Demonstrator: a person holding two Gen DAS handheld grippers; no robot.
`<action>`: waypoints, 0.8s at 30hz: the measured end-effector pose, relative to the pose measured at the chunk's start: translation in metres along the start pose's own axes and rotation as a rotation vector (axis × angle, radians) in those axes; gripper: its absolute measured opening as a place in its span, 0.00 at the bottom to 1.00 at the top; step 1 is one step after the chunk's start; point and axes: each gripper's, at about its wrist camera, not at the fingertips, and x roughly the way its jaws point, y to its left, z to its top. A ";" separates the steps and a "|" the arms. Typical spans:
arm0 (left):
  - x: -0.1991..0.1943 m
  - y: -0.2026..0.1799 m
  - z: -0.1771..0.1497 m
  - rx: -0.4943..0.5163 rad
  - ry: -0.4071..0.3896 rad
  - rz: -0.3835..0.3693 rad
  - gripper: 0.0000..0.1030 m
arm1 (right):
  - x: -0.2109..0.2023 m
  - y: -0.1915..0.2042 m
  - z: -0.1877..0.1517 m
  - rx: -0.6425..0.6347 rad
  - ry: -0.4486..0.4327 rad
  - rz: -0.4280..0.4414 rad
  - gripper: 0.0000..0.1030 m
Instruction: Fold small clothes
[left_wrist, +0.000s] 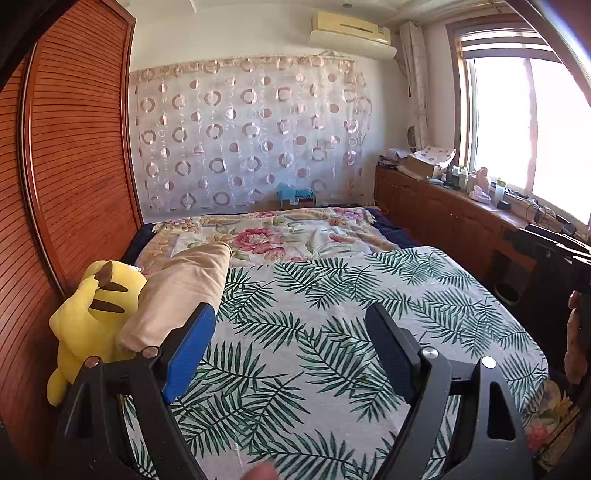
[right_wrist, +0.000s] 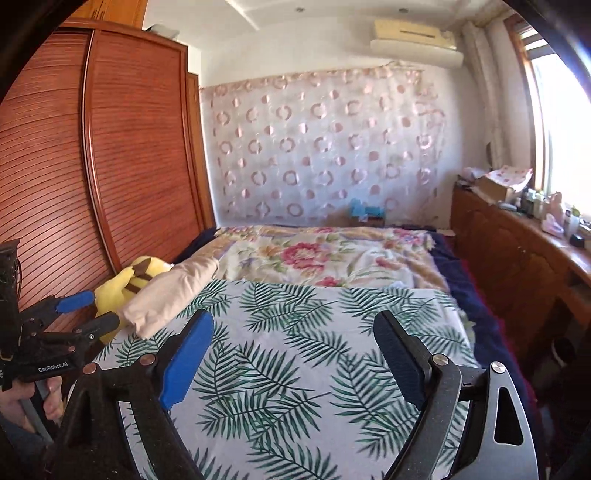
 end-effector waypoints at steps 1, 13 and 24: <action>-0.003 -0.001 0.001 -0.003 -0.002 -0.002 0.81 | -0.007 0.001 -0.003 -0.005 -0.012 -0.008 0.87; -0.017 -0.008 0.007 -0.015 -0.027 -0.006 0.81 | -0.009 0.009 -0.016 0.000 -0.052 -0.052 0.87; -0.018 -0.008 0.006 -0.016 -0.031 -0.006 0.81 | -0.011 -0.001 -0.017 0.005 -0.059 -0.055 0.87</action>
